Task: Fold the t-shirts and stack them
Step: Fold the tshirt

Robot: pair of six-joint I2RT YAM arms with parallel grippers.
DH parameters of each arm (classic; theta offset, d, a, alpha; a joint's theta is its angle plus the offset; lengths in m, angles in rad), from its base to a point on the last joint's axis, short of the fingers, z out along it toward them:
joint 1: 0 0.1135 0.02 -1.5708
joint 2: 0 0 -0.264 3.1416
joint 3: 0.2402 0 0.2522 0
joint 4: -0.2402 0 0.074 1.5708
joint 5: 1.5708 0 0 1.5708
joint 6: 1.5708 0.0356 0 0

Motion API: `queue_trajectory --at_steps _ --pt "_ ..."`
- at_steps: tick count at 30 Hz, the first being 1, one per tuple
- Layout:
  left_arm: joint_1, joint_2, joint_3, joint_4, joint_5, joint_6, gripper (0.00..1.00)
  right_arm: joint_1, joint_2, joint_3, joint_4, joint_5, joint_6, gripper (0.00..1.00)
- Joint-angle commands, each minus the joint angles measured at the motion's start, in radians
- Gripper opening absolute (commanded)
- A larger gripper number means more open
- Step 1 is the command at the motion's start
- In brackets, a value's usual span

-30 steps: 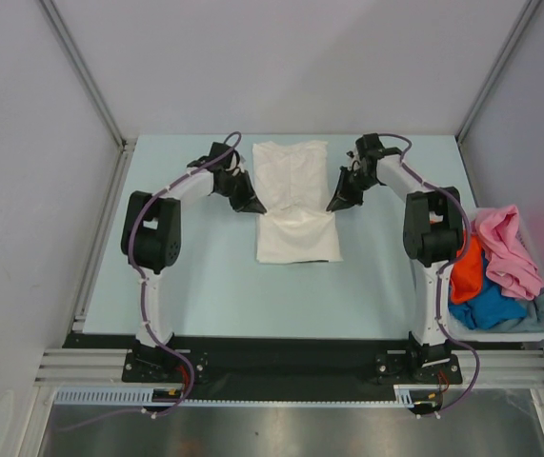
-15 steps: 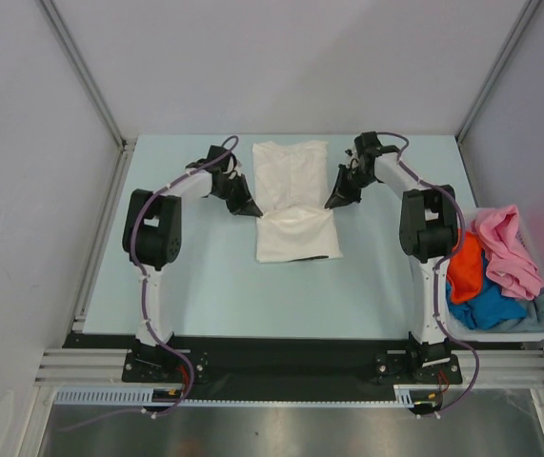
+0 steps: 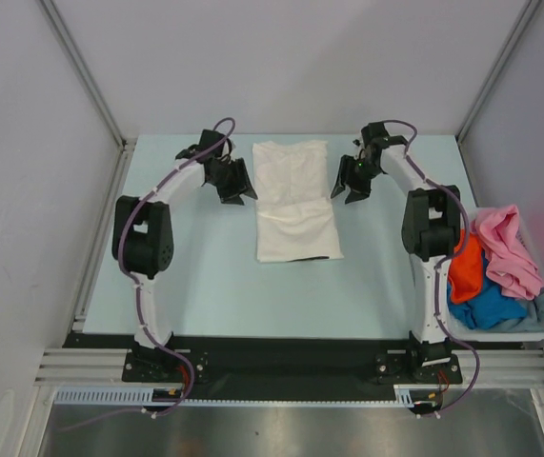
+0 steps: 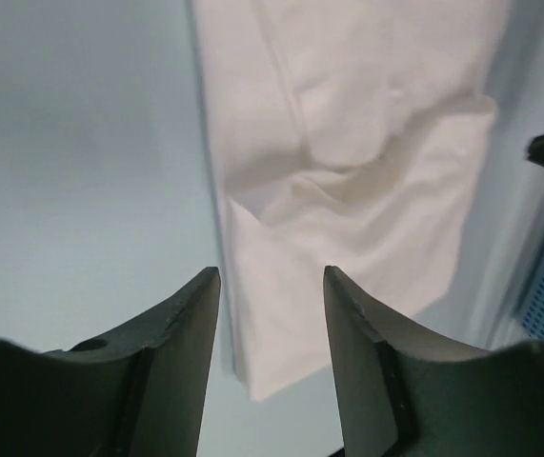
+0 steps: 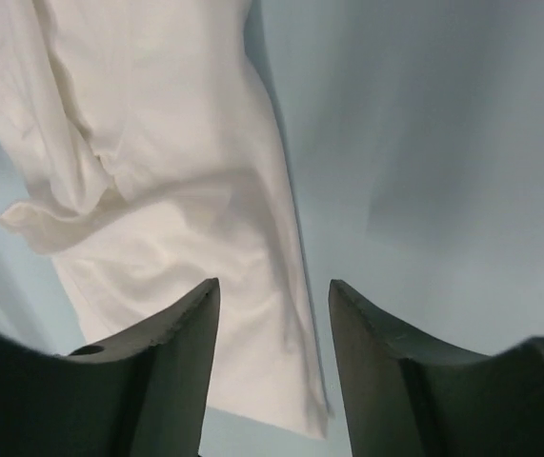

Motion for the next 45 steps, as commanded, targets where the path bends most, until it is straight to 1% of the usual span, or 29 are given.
queue_trajectory --at_steps 1,2,3,4,5,6,7,8,9,11,12,14,17,21,25,30,35,40,44,45 --pt "-0.026 -0.186 -0.109 0.104 0.125 0.052 0.53 0.018 -0.196 -0.146 0.015 0.01 -0.027 0.56" --pt "-0.04 -0.196 -0.147 0.149 0.189 0.02 0.51 0.046 -0.23 -0.209 0.11 -0.018 0.001 0.57" --pt "-0.067 -0.197 -0.181 0.24 0.238 0.002 0.44 0.061 -0.26 -0.258 0.155 -0.054 0.015 0.57" --pt "-0.084 -0.193 -0.244 0.288 0.304 -0.018 0.4 0.08 -0.292 -0.327 0.193 -0.07 0.029 0.57" --pt "-0.1 -0.187 -0.27 0.331 0.322 -0.04 0.36 0.098 -0.294 -0.347 0.225 -0.096 0.039 0.55" --pt "-0.126 -0.169 -0.29 0.377 0.344 -0.084 0.29 0.128 -0.287 -0.364 0.287 -0.165 0.065 0.52" --pt "-0.136 -0.155 -0.307 0.478 0.37 -0.104 0.27 0.145 -0.278 -0.393 0.324 -0.2 0.082 0.49" --pt "-0.144 -0.144 -0.327 0.522 0.397 -0.126 0.25 0.158 -0.255 -0.4 0.357 -0.232 0.096 0.37" --pt "-0.152 -0.128 -0.33 0.566 0.404 -0.162 0.21 0.182 -0.246 -0.401 0.402 -0.257 0.108 0.31" --pt "-0.152 -0.074 -0.321 0.597 0.425 -0.193 0.19 0.198 -0.223 -0.412 0.44 -0.259 0.119 0.16" --pt "-0.149 -0.057 -0.315 0.606 0.422 -0.195 0.18 0.204 -0.215 -0.418 0.485 -0.265 0.122 0.13" --pt "-0.149 -0.023 -0.3 0.609 0.422 -0.19 0.18 0.196 -0.191 -0.424 0.52 -0.271 0.136 0.06" --pt "-0.143 0.029 -0.272 0.602 0.413 -0.175 0.18 0.166 -0.142 -0.426 0.551 -0.289 0.156 0.0" --pt "-0.12 0.09 -0.229 0.579 0.409 -0.151 0.18 0.117 -0.116 -0.461 0.643 -0.338 0.203 0.0" --pt "-0.092 0.139 -0.177 0.6 0.427 -0.158 0.18 0.084 -0.062 -0.446 0.672 -0.349 0.213 0.0" --pt "-0.054 0.198 -0.116 0.602 0.419 -0.166 0.18 0.041 -0.013 -0.438 0.769 -0.368 0.297 0.0" --pt "-0.038 0.277 -0.028 0.574 0.424 -0.158 0.18 0.017 0.051 -0.383 0.767 -0.351 0.32 0.0" --pt "-0.031 0.32 0.032 0.511 0.401 -0.126 0.19 -0.021 0.07 -0.389 0.764 -0.32 0.342 0.0" --pt "-0.031 0.308 0.032 0.452 0.379 -0.079 0.19 -0.052 0.055 -0.397 0.711 -0.289 0.322 0.0" --pt "-0.031 0.285 0.03 0.418 0.372 -0.065 0.21 -0.058 0.052 -0.397 0.703 -0.291 0.317 0.0"
